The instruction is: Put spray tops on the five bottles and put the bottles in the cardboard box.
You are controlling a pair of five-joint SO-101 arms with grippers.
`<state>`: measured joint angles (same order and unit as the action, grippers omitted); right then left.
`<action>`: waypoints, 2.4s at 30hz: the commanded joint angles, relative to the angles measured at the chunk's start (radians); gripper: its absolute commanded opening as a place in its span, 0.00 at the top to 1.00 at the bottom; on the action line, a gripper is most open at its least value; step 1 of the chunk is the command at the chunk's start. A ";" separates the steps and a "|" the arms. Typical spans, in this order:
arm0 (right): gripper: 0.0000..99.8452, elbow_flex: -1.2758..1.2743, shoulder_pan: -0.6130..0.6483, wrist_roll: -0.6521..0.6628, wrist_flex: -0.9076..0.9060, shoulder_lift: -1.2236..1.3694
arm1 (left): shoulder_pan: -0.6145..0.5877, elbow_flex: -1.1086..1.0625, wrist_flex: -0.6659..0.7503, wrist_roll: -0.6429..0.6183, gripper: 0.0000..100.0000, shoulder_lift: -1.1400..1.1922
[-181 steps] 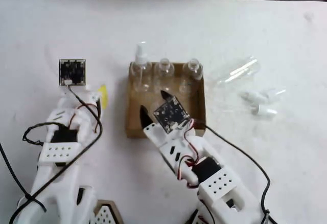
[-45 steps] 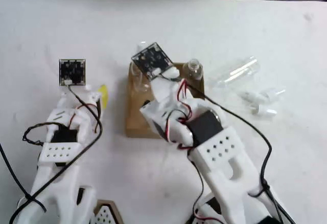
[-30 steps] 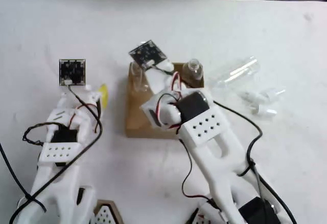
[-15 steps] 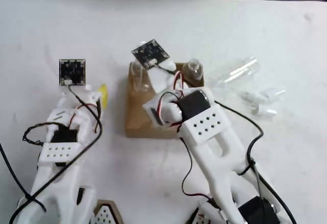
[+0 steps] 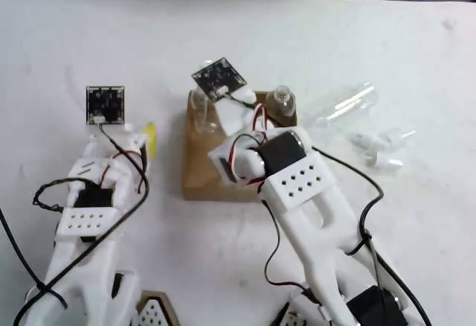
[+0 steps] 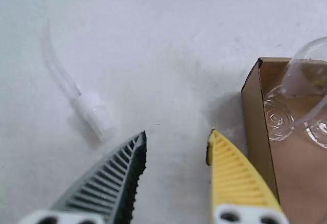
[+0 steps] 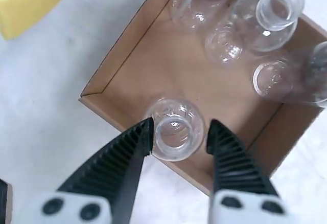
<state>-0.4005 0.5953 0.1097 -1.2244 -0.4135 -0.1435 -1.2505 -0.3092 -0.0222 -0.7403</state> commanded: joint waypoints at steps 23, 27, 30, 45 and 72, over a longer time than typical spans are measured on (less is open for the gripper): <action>0.98 0.006 0.042 0.011 0.119 -0.002 | 0.008 0.005 0.023 0.011 0.82 -0.024; 0.98 0.003 0.045 0.011 0.114 -0.002 | 0.010 0.005 0.023 0.011 0.82 -0.024; 0.98 0.002 0.045 0.011 0.113 -0.002 | 0.010 0.005 0.023 0.011 0.82 -0.024; 0.88 0.002 0.048 0.011 0.096 -0.002 | 0.010 0.005 0.026 0.011 0.82 -0.024; 0.87 -0.184 -0.476 -0.003 0.045 -0.441 | 0.005 0.006 0.028 0.011 0.82 -0.024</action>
<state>-0.4327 0.2716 0.1097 -1.2520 -0.7587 -0.1435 -1.2505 -0.3092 -0.0222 -0.7403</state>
